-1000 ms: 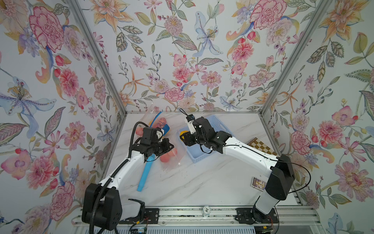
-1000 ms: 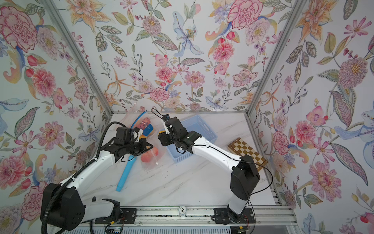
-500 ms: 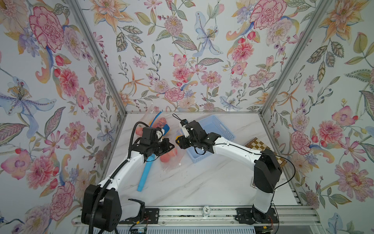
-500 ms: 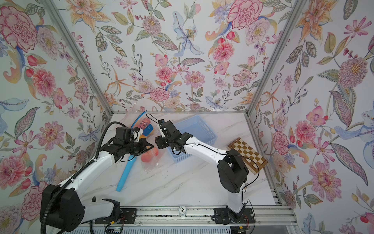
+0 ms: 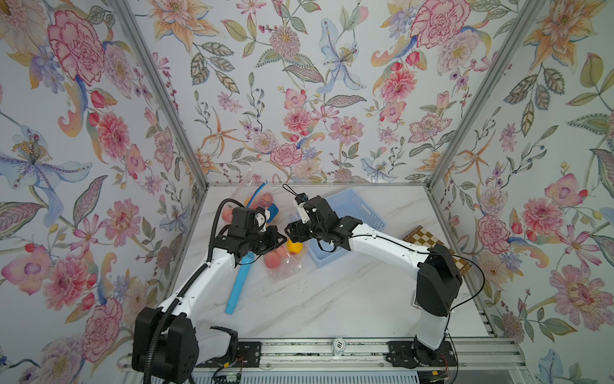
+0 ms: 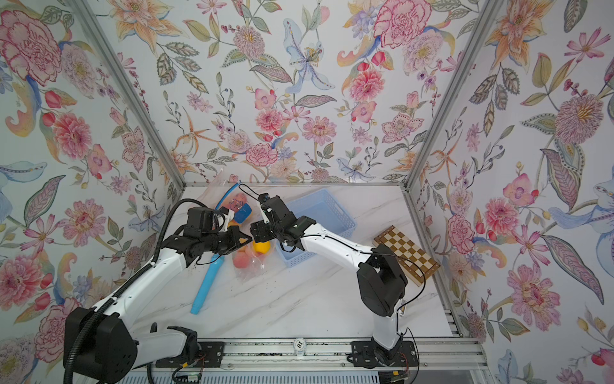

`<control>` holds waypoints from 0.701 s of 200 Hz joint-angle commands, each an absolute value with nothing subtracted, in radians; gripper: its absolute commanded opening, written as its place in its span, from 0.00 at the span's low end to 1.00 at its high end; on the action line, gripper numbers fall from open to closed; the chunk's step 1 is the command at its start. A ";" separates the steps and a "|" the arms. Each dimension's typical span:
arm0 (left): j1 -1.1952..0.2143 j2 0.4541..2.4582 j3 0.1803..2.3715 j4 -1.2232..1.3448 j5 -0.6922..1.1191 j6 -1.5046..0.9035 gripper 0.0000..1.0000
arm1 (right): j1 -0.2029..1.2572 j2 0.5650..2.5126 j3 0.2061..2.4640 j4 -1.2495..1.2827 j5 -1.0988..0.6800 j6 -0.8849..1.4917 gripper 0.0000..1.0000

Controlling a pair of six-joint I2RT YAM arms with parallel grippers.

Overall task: Place the peach in a zip-top bag and seal the zipper
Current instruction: Place the peach in the zipper food storage bag, then zip the zipper on the zipper food storage bag.

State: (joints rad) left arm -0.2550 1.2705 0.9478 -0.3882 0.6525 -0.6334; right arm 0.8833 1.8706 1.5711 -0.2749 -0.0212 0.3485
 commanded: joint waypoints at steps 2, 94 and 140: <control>-0.245 1.248 0.973 -0.391 0.687 -0.630 0.00 | 0.892 1.857 1.591 -0.282 -0.012 0.342 0.78; -0.239 1.253 0.968 -0.387 0.689 -0.612 0.00 | 0.880 1.689 1.515 -0.282 0.043 0.342 0.69; -0.233 1.243 0.986 -0.386 0.747 -0.579 0.00 | 0.824 1.699 1.499 -0.334 -0.023 0.401 0.65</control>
